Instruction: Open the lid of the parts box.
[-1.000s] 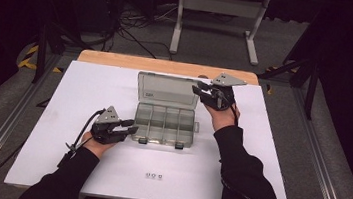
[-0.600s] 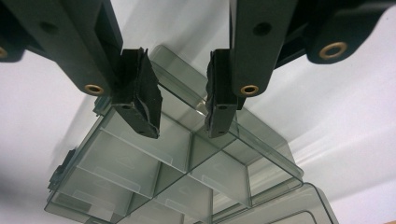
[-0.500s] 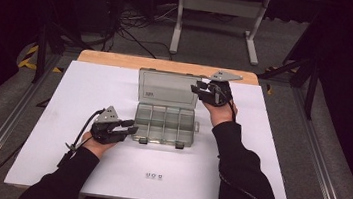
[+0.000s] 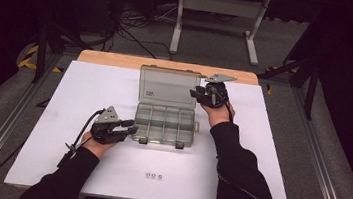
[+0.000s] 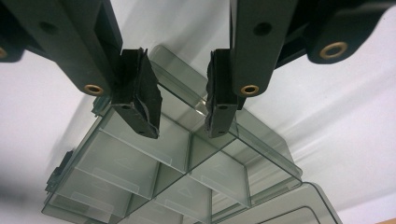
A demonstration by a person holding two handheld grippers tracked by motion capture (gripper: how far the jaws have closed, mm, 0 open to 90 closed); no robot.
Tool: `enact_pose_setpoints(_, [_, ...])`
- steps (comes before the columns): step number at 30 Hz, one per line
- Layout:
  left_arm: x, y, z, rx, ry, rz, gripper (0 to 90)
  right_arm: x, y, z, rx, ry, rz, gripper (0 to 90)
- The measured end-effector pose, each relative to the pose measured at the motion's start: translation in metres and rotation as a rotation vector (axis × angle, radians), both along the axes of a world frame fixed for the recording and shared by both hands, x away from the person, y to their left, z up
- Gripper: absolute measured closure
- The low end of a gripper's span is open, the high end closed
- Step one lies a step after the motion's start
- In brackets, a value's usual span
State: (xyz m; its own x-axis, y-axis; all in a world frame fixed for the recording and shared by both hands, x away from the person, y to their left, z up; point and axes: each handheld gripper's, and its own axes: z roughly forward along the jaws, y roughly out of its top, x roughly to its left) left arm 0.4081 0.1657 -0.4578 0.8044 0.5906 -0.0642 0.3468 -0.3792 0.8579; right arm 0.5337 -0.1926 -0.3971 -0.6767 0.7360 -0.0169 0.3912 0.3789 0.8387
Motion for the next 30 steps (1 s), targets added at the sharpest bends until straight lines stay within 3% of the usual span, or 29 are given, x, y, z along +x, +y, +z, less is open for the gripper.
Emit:
enact_pose_setpoints(21, [0.001,0.0,0.0,0.006,-0.011,-0.001,64.3,0.012,0.001,-0.02,-0.013,0.083,-0.012,55.7])
enact_pose_setpoints(30, [0.001,-0.001,0.0,0.002,0.012,0.009,62.4,0.014,-0.001,-0.028,0.004,0.119,-0.025,52.8])
